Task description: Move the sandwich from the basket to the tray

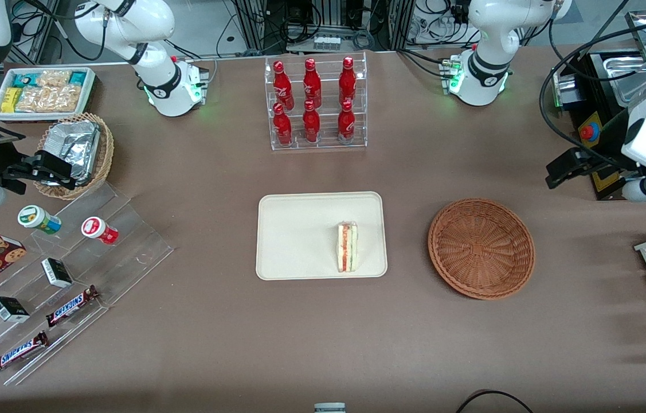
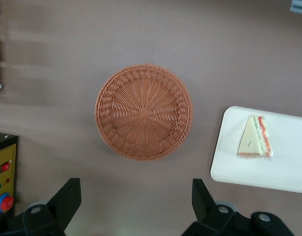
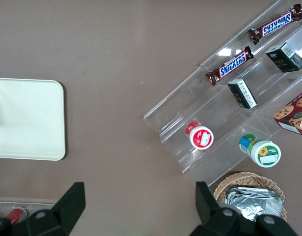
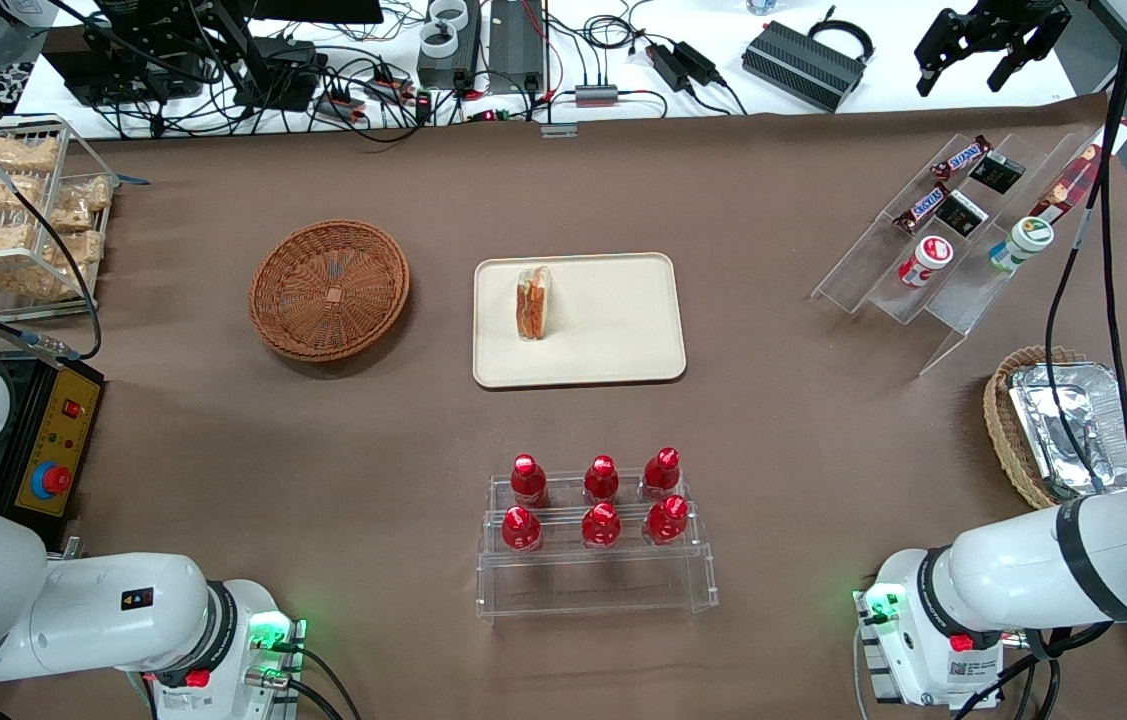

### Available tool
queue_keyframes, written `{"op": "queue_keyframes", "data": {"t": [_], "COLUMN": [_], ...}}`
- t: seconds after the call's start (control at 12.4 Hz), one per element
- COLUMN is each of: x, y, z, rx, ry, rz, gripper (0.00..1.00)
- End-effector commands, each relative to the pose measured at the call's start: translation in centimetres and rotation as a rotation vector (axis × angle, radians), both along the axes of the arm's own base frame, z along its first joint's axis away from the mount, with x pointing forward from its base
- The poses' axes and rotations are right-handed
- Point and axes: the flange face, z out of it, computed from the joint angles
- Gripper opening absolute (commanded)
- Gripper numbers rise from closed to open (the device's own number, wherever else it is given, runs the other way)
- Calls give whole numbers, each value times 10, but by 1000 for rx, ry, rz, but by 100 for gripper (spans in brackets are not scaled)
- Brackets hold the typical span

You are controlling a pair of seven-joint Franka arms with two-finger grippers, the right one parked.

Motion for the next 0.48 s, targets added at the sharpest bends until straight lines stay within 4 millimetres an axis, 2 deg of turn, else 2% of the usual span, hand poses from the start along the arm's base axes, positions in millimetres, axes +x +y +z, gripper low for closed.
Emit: {"op": "queue_keyframes", "data": {"t": [0.0,0.4], "x": [-17,-26], "y": [-4,-8], "z": [3,-2], "rx": [0,11], "ry": [45,107], "rz": [-68,-138], "gripper": [100,100]}}
